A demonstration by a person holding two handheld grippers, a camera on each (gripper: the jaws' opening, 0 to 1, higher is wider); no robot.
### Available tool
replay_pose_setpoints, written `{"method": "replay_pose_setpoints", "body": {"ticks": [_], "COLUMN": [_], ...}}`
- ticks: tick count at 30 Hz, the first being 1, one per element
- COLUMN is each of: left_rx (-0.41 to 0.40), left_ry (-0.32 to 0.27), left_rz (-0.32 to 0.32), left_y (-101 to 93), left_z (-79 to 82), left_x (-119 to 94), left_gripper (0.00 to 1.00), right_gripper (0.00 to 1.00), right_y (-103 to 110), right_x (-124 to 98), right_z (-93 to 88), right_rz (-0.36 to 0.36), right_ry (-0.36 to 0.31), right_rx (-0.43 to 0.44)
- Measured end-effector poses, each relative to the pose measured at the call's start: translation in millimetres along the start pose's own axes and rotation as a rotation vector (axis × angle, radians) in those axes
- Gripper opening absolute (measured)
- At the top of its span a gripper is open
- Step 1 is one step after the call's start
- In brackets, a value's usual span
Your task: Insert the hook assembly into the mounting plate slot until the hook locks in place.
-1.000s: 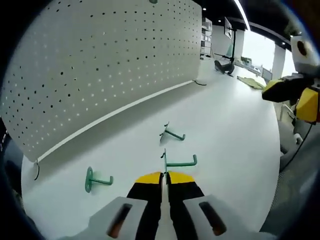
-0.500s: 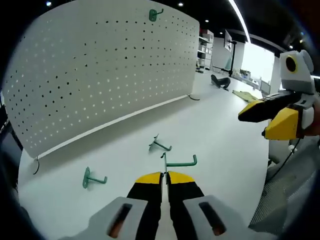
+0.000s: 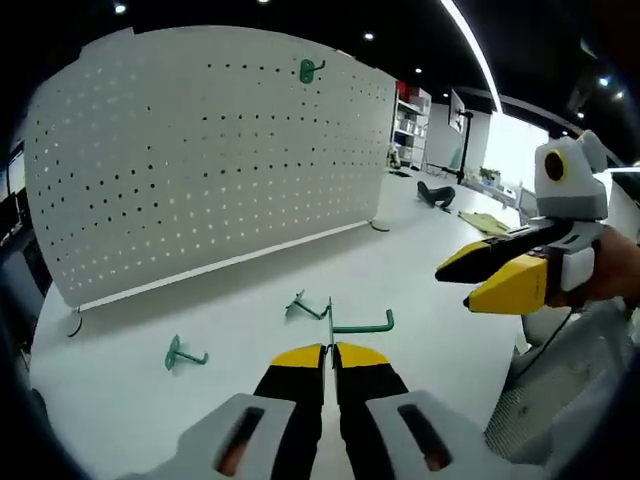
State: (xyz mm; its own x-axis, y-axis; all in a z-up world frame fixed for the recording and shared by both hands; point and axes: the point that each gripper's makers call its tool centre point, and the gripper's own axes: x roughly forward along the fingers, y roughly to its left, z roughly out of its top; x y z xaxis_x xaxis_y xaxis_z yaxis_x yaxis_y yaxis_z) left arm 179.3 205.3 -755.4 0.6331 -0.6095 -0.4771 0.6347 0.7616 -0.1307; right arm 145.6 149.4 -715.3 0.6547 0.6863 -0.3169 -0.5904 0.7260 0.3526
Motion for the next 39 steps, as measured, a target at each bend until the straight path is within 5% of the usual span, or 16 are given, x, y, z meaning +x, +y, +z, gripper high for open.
{"method": "replay_pose_setpoints", "body": {"ticks": [12,26,31,39], "left_rx": [-0.038,-0.060,-0.040,-0.032], "left_ry": [-0.109,-0.190,-0.249,-0.264], "left_rz": [0.005,0.009,-0.044,-0.090], "left_y": [-15.3,-26.7,-38.1,-39.7], "left_z": [18.8,22.4,34.6,37.5], "left_x": [-21,-41,-46,-51], "left_gripper": [0.04,0.04,0.04,0.04], "right_gripper": [0.22,0.12,0.10,0.05], "right_y": [16,35,39,44], "right_x": [5,11,11,10], "right_z": [9.1,11.6,11.7,17.0], "right_rz": [0.037,0.112,0.111,0.071], "right_ry": [-0.039,-0.056,-0.058,-0.083], "right_rx": [0.015,0.090,0.107,0.183]}}
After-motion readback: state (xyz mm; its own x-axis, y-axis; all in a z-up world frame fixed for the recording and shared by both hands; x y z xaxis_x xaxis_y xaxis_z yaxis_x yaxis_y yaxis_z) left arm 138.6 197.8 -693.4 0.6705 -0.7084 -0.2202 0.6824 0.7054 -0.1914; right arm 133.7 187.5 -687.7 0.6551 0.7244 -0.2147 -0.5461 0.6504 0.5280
